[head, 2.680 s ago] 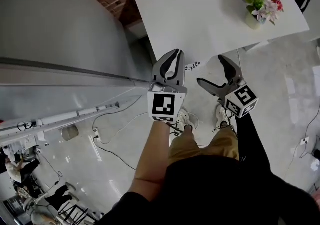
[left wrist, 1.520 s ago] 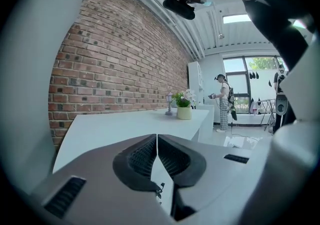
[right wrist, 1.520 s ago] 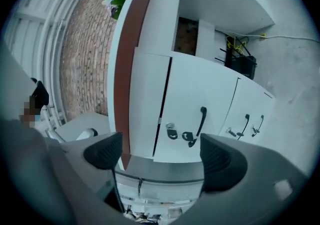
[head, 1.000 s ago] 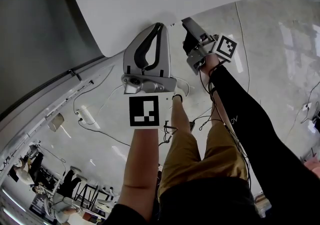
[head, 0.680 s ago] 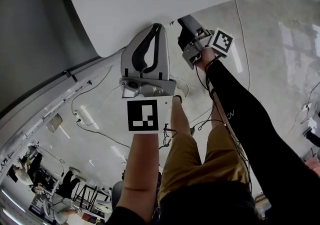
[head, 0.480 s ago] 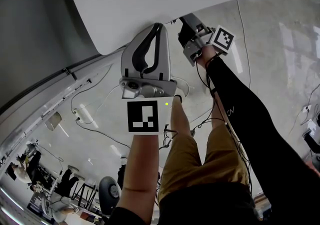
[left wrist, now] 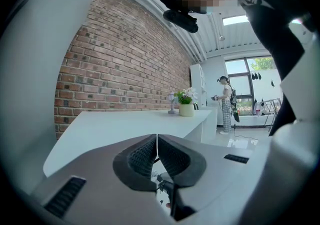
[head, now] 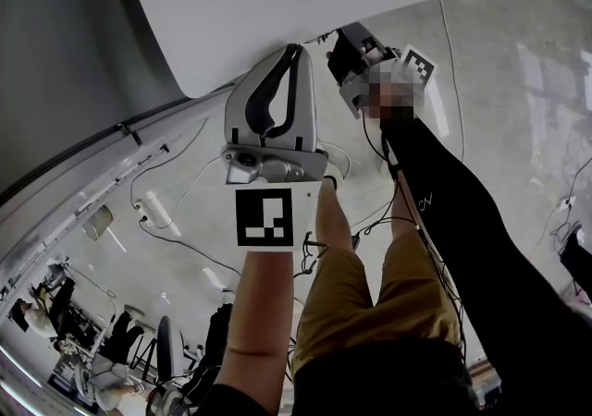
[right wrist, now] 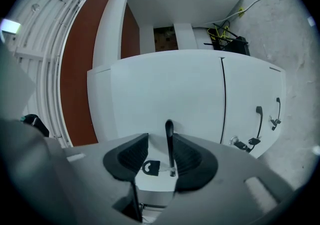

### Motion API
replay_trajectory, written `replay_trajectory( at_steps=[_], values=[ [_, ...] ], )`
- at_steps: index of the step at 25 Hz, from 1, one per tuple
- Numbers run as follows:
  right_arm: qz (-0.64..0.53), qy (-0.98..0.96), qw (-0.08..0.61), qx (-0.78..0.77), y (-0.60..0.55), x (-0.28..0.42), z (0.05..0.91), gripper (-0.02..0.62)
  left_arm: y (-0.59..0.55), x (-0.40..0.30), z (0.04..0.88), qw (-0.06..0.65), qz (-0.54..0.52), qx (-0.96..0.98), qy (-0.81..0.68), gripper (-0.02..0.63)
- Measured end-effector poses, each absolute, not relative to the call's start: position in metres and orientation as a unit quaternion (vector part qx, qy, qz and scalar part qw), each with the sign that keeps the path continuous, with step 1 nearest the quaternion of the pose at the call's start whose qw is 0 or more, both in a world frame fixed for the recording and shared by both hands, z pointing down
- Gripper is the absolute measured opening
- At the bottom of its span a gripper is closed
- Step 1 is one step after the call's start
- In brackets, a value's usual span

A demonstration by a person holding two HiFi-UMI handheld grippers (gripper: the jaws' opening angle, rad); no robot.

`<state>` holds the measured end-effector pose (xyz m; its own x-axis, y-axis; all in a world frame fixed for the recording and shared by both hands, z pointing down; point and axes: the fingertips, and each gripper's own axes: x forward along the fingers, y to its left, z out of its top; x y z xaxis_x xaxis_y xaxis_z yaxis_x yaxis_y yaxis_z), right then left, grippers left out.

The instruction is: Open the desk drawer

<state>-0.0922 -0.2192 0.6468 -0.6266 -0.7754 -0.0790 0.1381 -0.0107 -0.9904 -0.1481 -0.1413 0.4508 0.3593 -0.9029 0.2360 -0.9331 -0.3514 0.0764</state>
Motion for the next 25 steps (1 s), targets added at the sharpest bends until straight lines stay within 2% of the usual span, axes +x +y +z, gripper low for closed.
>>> replay_trajectory(
  at_steps=[3,4,10,25],
  values=[
    [-0.665,0.607,0.336,-0.278,-0.218,-0.092,0.656,0.11,-0.14,-0.149,0.452,0.099,0.077,0.818,-0.561,0.011],
    [-0.665,0.607,0.325,-0.289,-0.218,-0.092,0.661,0.025,-0.14,-0.149,0.452,0.099,0.077,0.818,-0.561,0.011],
    [-0.658,0.61,0.303,-0.322,-0.219,-0.091,0.665,0.021,-0.137,-0.152,0.452,0.103,0.074,0.815,-0.566,0.011],
    [-0.652,0.609,0.297,-0.341,-0.219,-0.091,0.668,0.02,-0.132,-0.151,0.455,0.112,0.082,0.808,-0.572,0.009]
  ],
)
